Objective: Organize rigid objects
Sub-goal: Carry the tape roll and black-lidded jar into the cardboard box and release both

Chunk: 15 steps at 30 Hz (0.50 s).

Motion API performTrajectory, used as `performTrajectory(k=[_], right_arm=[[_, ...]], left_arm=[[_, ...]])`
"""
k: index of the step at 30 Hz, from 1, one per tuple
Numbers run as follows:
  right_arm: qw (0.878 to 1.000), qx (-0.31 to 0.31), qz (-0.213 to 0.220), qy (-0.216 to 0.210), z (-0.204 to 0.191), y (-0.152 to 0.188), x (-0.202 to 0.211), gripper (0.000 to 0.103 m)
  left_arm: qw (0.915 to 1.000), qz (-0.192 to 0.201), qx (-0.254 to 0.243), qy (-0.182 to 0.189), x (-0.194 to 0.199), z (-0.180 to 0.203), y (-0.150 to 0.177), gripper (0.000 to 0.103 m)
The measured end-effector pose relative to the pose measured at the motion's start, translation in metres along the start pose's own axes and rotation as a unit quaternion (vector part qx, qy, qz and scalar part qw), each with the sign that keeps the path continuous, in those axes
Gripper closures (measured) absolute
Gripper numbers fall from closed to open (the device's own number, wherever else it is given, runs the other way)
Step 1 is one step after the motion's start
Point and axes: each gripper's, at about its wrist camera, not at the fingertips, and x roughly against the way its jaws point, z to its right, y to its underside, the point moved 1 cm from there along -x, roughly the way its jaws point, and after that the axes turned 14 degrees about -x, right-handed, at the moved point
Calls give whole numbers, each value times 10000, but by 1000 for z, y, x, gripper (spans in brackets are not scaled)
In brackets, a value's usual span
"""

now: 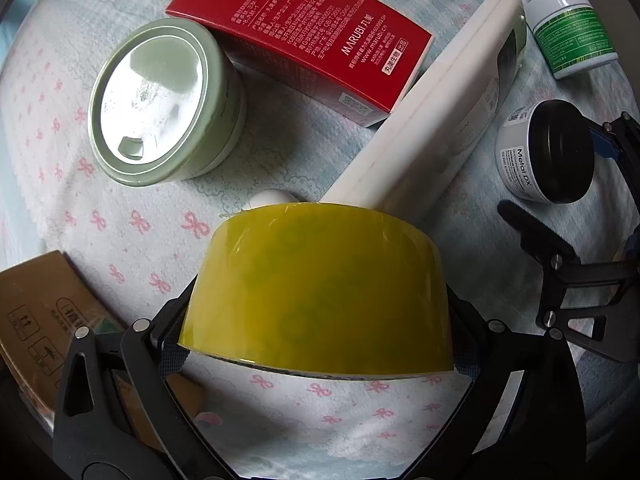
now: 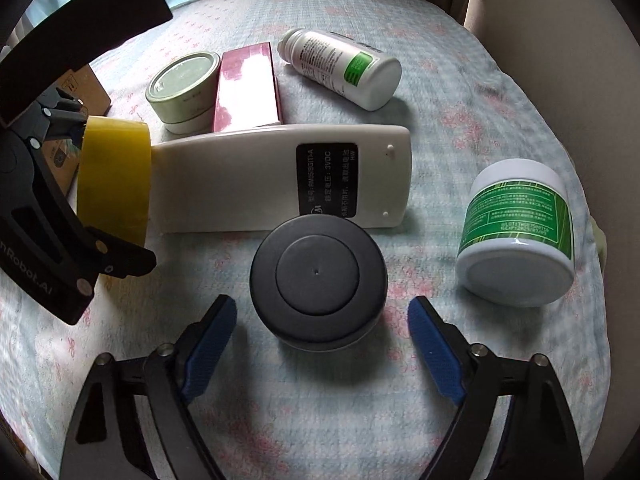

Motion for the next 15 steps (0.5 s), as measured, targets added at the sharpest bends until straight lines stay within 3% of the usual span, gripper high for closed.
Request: performTrajectory(k=[1, 3, 15], right_arm=[[10000, -21, 18, 29, 0, 0, -2, 34], [9999, -64, 52, -99, 1, -2, -1, 51], [9996, -168, 151, -174, 5, -7, 13, 51]], left_arm=[[10000, 21, -15, -11, 0, 0, 1, 4], [10000, 56, -9, -46, 1, 1, 2, 4], [9986, 383, 338, -167, 25, 5, 17, 4]])
